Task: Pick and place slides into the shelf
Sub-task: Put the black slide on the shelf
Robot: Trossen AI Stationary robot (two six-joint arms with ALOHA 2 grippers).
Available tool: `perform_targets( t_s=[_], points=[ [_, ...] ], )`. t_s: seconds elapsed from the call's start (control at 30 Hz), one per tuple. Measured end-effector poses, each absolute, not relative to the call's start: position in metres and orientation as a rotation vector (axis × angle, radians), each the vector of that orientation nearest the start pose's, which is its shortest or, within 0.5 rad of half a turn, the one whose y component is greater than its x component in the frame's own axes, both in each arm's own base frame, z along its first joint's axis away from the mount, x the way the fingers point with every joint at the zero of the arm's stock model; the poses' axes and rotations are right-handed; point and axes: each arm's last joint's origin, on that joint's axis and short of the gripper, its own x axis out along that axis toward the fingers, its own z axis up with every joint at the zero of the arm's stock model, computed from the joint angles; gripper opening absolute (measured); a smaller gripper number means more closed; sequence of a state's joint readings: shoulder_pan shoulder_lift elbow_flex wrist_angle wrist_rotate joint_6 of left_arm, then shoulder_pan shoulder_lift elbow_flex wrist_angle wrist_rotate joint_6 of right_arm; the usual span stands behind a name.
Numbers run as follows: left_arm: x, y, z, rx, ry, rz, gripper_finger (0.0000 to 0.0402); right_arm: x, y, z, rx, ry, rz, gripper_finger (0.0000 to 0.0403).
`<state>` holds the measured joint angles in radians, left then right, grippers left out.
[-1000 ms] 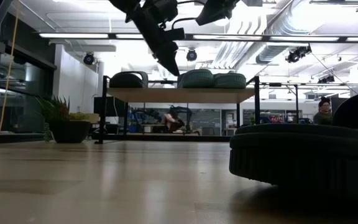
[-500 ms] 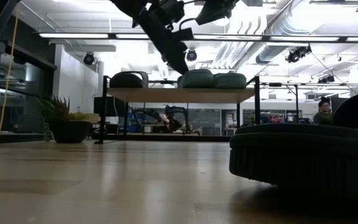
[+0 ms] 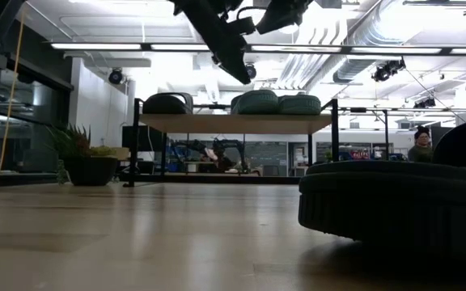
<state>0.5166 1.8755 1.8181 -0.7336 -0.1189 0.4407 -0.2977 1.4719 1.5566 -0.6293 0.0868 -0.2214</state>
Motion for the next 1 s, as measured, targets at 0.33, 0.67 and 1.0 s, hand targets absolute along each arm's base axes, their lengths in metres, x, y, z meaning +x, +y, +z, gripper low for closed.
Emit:
perform_targets(
  t_s=[0.33,0.67,1.0],
  points=[
    [0.338,0.197,0.362,0.23,0.884,0.463,0.0184,0.3,-0.085,0.39,-0.159,0.66,-0.288,0.0131],
    [0.313,0.182,0.381,0.172,0.911,0.467,0.0184,0.279,-0.077,0.387,-0.044,0.795,-0.281,0.0131],
    [0.305,0.158,0.388,0.139,0.853,0.42,0.0184,0.263,-0.044,0.397,0.033,0.792,-0.15,0.0131]
  ],
)
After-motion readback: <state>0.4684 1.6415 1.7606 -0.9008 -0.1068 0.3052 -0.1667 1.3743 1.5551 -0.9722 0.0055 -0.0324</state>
